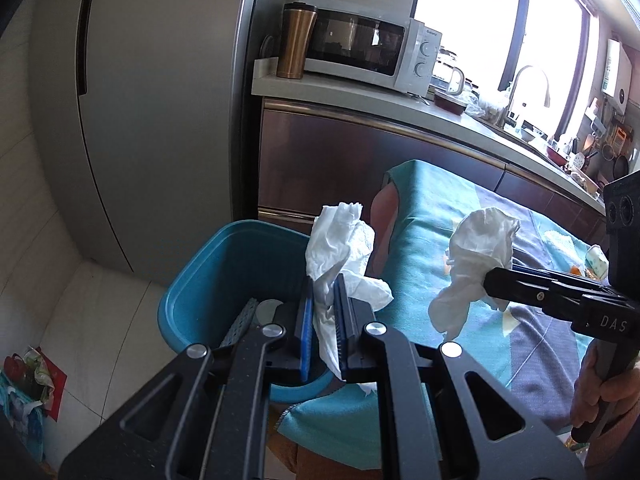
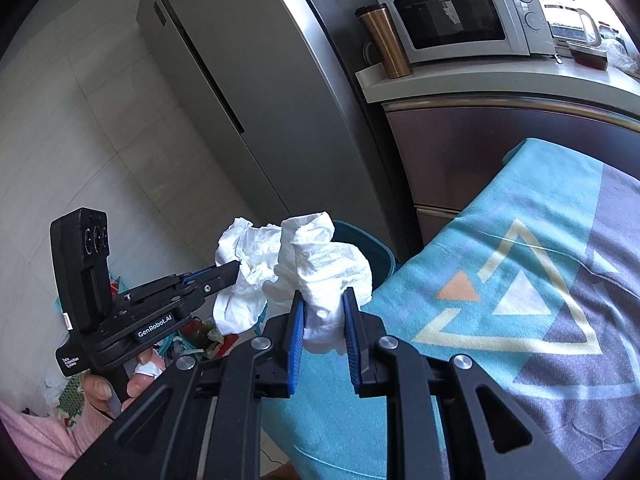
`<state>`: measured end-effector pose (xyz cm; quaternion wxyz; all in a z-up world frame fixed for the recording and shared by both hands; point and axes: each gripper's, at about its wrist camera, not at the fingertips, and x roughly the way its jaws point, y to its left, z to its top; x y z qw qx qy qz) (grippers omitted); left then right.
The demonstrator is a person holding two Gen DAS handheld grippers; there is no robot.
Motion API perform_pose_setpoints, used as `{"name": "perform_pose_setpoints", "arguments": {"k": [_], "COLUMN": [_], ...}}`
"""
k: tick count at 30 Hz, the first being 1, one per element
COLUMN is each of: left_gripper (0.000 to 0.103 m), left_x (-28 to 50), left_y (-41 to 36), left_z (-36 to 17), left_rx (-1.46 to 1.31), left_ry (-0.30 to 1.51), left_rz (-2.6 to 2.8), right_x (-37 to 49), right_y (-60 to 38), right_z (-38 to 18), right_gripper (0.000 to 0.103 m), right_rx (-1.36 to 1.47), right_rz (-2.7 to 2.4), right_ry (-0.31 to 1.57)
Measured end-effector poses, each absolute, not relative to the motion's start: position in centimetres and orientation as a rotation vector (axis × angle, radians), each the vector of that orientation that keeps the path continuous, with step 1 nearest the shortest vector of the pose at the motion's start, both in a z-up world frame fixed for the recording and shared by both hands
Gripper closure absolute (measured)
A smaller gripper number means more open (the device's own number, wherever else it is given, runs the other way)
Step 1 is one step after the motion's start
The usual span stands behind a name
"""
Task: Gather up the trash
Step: 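Carry both tissues to the teal bin and open both tools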
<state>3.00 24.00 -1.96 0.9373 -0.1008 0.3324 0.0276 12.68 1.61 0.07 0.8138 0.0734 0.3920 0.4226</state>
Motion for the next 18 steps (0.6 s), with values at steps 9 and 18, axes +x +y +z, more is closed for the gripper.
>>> {"name": "perform_pose_setpoints", "arguments": {"k": [9, 18], "left_gripper": [0.093, 0.093], "left_x": [3.3, 4.0], "left_y": [25.3, 26.2], "left_z": [-2.9, -3.9], "left_rx": [-0.213, -0.222], "left_ry": [0.695, 0.711], "left_rz": [0.091, 0.115], "right_x": [13.4, 13.7], "right_y": [4.3, 5.8], "right_z": [-0.3, -0.9], "right_gripper": [0.085, 0.085], "right_rx": [0.108, 0.082], "right_rz": [0.919, 0.912], "right_ry": [0.861, 0.884]}}
